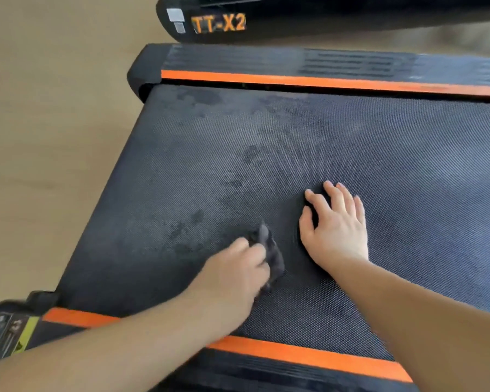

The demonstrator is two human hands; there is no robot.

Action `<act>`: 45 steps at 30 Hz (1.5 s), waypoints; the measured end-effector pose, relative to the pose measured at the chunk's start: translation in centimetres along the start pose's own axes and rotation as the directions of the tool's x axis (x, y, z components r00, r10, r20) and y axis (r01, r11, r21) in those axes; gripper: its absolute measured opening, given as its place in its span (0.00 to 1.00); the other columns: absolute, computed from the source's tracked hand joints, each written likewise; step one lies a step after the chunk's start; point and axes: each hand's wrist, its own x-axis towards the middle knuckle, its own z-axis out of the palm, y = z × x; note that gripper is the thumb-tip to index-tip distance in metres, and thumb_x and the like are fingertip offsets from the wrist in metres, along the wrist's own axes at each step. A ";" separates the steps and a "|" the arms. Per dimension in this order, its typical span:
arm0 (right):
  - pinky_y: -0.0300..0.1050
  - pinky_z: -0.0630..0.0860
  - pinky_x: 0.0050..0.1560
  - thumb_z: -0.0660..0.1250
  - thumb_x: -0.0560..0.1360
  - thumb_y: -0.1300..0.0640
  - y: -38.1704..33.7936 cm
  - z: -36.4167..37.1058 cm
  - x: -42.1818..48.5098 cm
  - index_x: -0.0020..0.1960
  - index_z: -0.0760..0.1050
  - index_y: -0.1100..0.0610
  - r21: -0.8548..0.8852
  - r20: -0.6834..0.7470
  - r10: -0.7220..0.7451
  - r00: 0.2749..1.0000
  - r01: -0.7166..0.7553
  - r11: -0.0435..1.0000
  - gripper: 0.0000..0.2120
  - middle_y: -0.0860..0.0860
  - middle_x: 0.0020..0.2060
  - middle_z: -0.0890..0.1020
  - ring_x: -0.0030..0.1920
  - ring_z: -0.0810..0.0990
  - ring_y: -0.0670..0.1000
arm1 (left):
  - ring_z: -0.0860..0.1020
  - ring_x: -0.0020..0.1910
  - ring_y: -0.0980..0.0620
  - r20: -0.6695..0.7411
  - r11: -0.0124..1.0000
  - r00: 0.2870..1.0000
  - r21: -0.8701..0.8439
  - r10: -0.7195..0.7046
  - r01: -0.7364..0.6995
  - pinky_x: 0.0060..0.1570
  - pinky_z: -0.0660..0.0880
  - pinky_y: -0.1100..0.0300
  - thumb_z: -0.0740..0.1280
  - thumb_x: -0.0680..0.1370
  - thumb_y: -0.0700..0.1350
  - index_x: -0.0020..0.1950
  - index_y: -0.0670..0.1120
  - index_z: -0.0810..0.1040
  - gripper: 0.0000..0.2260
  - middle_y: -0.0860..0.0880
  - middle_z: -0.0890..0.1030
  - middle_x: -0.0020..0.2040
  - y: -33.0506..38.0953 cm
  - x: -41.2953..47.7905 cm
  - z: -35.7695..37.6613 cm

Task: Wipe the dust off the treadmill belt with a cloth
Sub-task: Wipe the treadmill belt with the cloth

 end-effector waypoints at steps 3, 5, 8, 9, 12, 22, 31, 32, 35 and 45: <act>0.59 0.49 0.82 0.58 0.82 0.44 -0.2 -0.1 0.0 0.73 0.73 0.45 0.006 0.000 0.002 1.000 -0.002 1.000 0.21 0.53 0.78 0.67 0.81 0.57 0.56 | 0.71 0.42 0.50 0.047 0.984 0.983 -0.007 0.179 -0.179 0.35 0.74 0.56 0.61 0.77 0.44 0.44 0.52 0.76 0.06 0.53 0.72 0.44 0.1 -1.1 -0.3; 0.59 0.49 0.82 0.58 0.82 0.44 -0.1 0.0 0.0 0.73 0.73 0.45 0.003 -0.001 0.002 1.000 -0.002 1.000 0.21 0.53 0.78 0.67 0.81 0.57 0.56 | 0.71 0.42 0.48 0.029 0.998 0.999 0.055 0.032 -0.033 0.32 0.74 0.53 0.65 0.77 0.44 0.42 0.52 0.75 0.05 0.52 0.70 0.44 -3.4 -0.9 -0.4; 0.58 0.47 0.82 0.56 0.83 0.44 -0.1 -0.1 0.0 0.74 0.72 0.44 0.010 0.016 0.004 1.000 -0.004 1.000 0.21 0.52 0.79 0.66 0.81 0.56 0.56 | 0.69 0.42 0.47 -0.148 0.913 0.908 0.059 -0.391 0.403 0.29 0.71 0.53 0.68 0.74 0.40 0.37 0.48 0.76 0.06 0.50 0.70 0.42 -5.2 -0.6 -0.1; 0.58 0.47 0.82 0.56 0.83 0.44 -0.1 0.0 0.0 0.74 0.72 0.44 0.006 0.016 0.006 1.000 -0.006 1.000 0.21 0.52 0.79 0.66 0.81 0.56 0.56 | 0.68 0.41 0.47 -0.173 0.892 0.881 0.034 -0.440 0.452 0.30 0.69 0.55 0.68 0.73 0.41 0.36 0.48 0.77 0.06 0.50 0.70 0.42 -3.4 -0.5 0.1; 0.58 0.47 0.82 0.57 0.83 0.44 0.1 0.0 0.1 0.74 0.72 0.44 0.013 0.011 0.003 1.000 -0.003 1.000 0.21 0.52 0.79 0.66 0.81 0.56 0.56 | 0.67 0.42 0.49 -0.054 0.966 0.964 -0.031 -0.260 0.258 0.33 0.70 0.54 0.66 0.74 0.44 0.38 0.51 0.77 0.05 0.52 0.70 0.43 3.8 -1.1 0.5; 0.58 0.45 0.82 0.55 0.83 0.43 0.0 0.1 0.1 0.75 0.71 0.44 0.014 0.025 0.000 1.000 0.000 1.000 0.22 0.52 0.79 0.65 0.82 0.54 0.55 | 0.70 0.41 0.45 -0.148 0.845 0.838 0.028 -0.525 0.535 0.31 0.73 0.51 0.70 0.72 0.40 0.37 0.48 0.78 0.05 0.48 0.72 0.43 -0.9 -3.1 0.0; 0.58 0.47 0.82 0.56 0.83 0.44 0.1 0.1 0.0 0.74 0.72 0.45 0.019 0.018 -0.004 1.000 0.004 1.000 0.22 0.52 0.79 0.66 0.82 0.55 0.56 | 0.72 0.41 0.41 -0.152 0.837 0.838 0.090 -0.525 0.540 0.32 0.75 0.48 0.69 0.73 0.39 0.39 0.47 0.77 0.05 0.47 0.70 0.43 -6.0 -4.6 -1.1; 0.59 0.47 0.82 0.56 0.83 0.44 0.1 0.1 0.0 0.74 0.72 0.45 0.019 0.017 -0.005 1.000 0.005 1.000 0.22 0.53 0.79 0.66 0.82 0.55 0.56 | 0.72 0.39 0.41 -0.186 0.798 0.791 0.050 -0.583 0.601 0.32 0.75 0.48 0.70 0.71 0.37 0.37 0.46 0.78 0.05 0.46 0.71 0.42 -5.4 -4.6 -1.0; 0.58 0.47 0.82 0.56 0.83 0.43 0.1 0.1 0.0 0.74 0.72 0.45 0.017 0.020 0.001 1.000 -0.001 1.000 0.22 0.53 0.79 0.66 0.82 0.55 0.56 | 0.71 0.39 0.44 -0.096 0.861 0.856 -0.040 -0.509 0.507 0.31 0.71 0.51 0.68 0.71 0.40 0.36 0.50 0.75 0.06 0.49 0.69 0.42 1.0 -4.3 0.1; 0.58 0.45 0.82 0.55 0.83 0.43 0.1 0.1 0.1 0.74 0.71 0.44 0.017 0.038 0.002 0.999 -0.003 1.000 0.22 0.51 0.79 0.65 0.82 0.54 0.55 | 0.74 0.37 0.41 -0.106 0.839 0.834 -0.022 -0.542 0.543 0.33 0.76 0.48 0.69 0.71 0.41 0.36 0.48 0.78 0.05 0.48 0.72 0.40 -2.0 -5.1 -1.3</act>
